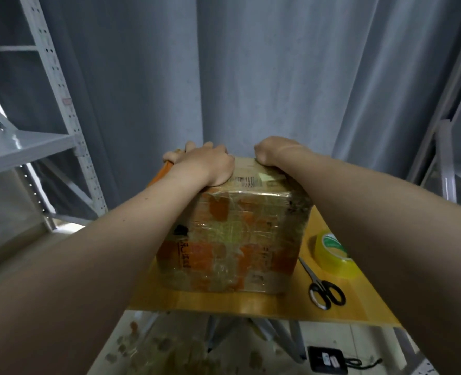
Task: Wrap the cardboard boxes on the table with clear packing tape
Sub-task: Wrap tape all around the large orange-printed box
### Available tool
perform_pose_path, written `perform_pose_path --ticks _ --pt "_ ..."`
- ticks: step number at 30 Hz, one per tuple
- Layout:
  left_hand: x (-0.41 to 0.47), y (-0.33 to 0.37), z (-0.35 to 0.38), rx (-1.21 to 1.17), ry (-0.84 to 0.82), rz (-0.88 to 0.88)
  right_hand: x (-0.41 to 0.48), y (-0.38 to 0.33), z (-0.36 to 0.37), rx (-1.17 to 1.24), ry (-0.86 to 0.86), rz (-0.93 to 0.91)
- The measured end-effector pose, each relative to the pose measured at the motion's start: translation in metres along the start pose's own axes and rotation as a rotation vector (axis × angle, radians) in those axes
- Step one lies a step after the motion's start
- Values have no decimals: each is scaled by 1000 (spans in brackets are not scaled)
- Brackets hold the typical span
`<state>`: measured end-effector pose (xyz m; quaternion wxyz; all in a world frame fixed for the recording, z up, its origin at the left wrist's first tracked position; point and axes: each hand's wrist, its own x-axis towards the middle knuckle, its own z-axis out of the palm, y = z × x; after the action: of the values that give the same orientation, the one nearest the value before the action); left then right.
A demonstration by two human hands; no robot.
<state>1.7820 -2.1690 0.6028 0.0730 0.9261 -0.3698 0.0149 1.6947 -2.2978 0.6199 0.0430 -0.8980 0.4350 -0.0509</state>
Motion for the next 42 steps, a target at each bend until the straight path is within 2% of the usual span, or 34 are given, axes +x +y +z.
perform_pose_path --ticks 6,9,13,16,24,28,31,35,39,40,42 --pt "-5 2 -3 20 -7 5 7 2 5 97 130 76" --pt "-7 2 -3 2 16 -65 -3 2 2 90 193 49" --pt "-18 6 -8 -10 -18 -305 -27 3 -9 7 39 100" --pt "-30 4 -10 -65 63 -359 -43 12 -8 94 -2 83" --pt "-66 -29 -38 -535 370 -346 -96 6 -24 378 391 -15" --pt "-89 -54 -8 -654 391 -362 -116 4 -4 387 396 -114" --pt "-113 -58 20 -664 428 -298 -127 17 29 381 401 -141" --pt "-135 -56 32 -581 273 -320 -139 36 50 383 310 -141" --pt "-149 -51 36 -394 -18 -338 -148 43 47 24 136 -172" --pt "-150 -50 38 -361 -57 -324 -149 41 48 -62 157 -180" --pt "-148 -49 39 -343 -86 -292 -149 33 50 -54 237 -216"
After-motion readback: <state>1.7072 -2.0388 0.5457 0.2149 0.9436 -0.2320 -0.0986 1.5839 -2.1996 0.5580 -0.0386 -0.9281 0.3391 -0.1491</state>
